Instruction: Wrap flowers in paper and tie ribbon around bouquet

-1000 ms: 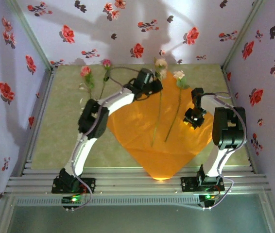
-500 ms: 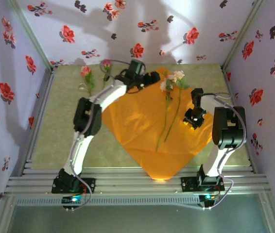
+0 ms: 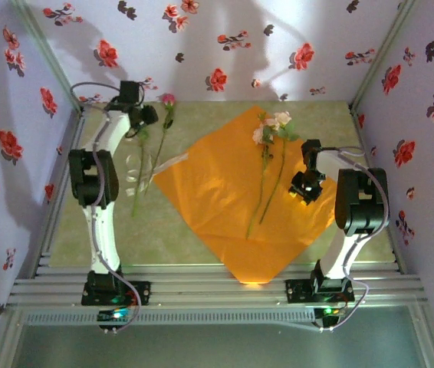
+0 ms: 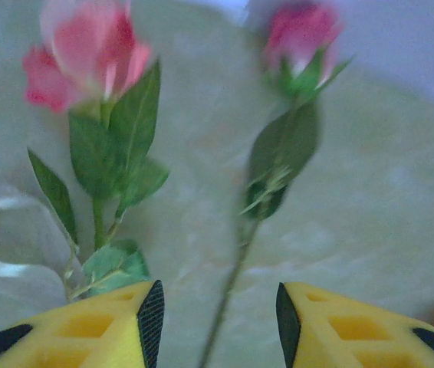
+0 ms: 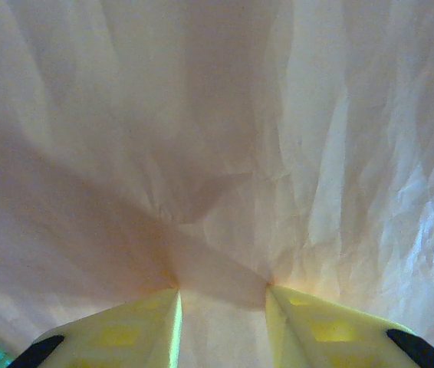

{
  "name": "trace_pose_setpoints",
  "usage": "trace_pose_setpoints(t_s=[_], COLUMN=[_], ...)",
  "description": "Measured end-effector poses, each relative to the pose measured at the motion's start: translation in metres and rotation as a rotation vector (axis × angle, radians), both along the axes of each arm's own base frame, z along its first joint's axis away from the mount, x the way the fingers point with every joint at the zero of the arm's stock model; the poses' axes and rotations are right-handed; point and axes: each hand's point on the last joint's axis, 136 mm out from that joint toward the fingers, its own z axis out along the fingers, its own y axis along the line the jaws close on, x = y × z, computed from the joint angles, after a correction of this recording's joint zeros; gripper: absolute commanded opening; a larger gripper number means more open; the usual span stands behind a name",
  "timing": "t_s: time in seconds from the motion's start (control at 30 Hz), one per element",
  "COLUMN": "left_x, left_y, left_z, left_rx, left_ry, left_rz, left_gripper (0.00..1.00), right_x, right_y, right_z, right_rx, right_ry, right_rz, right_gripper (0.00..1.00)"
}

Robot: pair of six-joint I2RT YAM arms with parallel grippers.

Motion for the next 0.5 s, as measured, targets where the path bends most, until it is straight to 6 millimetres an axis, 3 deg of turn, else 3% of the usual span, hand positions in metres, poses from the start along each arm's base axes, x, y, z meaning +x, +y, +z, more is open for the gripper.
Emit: trace_pose_setpoints(t_s=[0.1,0.17,0.5], left_x=[-0.01,-0.015,-0.003], left_y=[-0.001,0.001,0.026], left_z=[-0.042,-0.052,-0.031], left_rx=[0.082,0.126,0.259], left_ry=[0.094,0.126,0.086], left_rz=[-0.014,-0.019,0.029], left_gripper=[0.48,0.47,0.59], right_x=[0.0,0.0,-0.001], right_y=[0.0,0.0,0.0], right_z=[0.0,0.001,0.001], right_rx=[0.0,0.0,0.0], right_ry=[0.0,0.0,0.006], right_rz=[0.001,0.0,0.0], right_gripper=[0.36,0.36,0.36])
